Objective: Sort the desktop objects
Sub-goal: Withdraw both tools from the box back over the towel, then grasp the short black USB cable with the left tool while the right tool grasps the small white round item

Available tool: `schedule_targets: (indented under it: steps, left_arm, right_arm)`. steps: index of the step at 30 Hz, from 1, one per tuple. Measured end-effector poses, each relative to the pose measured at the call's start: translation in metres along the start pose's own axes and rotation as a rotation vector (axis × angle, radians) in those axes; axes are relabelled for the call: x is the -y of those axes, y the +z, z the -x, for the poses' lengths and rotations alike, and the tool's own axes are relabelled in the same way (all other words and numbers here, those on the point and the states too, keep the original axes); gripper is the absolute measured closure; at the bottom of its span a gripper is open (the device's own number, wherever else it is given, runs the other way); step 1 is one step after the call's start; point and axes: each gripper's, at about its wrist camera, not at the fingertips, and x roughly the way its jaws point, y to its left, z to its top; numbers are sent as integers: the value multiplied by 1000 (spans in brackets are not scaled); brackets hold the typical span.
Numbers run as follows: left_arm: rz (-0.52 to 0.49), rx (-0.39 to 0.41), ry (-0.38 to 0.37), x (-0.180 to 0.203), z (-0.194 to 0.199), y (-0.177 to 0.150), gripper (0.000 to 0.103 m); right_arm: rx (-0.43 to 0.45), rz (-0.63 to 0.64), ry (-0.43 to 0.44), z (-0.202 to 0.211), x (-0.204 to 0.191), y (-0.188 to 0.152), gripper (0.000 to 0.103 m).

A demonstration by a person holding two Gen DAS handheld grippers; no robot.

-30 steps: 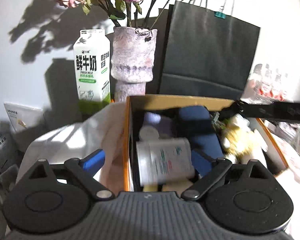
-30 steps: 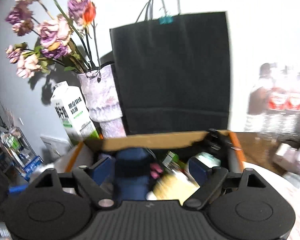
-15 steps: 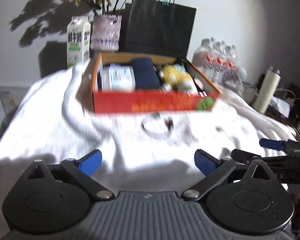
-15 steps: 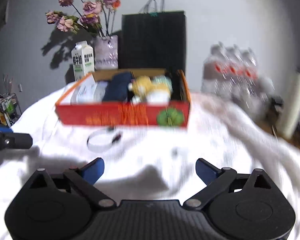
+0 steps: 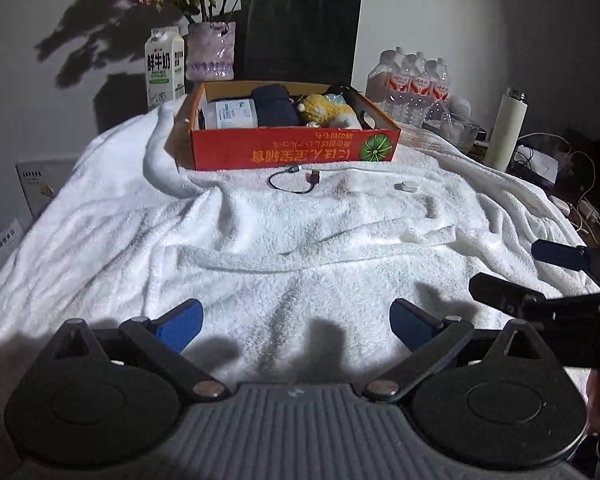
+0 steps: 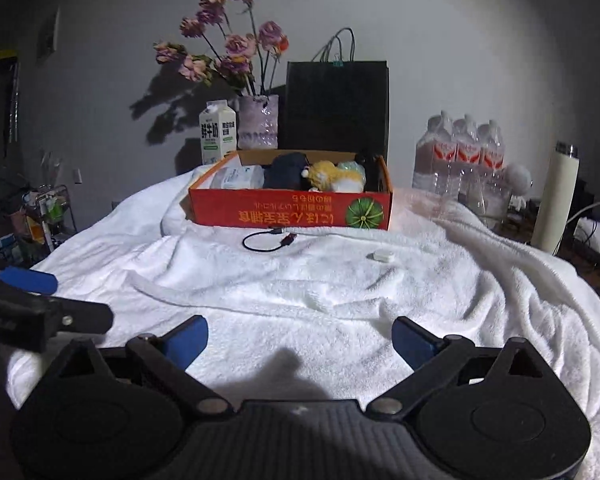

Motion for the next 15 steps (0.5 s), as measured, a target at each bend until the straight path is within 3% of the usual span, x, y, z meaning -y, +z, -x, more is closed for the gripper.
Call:
schedule_targets:
  steps: [15]
  left_arm:
    - [-16,4,25,8,-52,22,1]
  right_arm:
    - [-56,-21,-6,-38,17,-4,4]
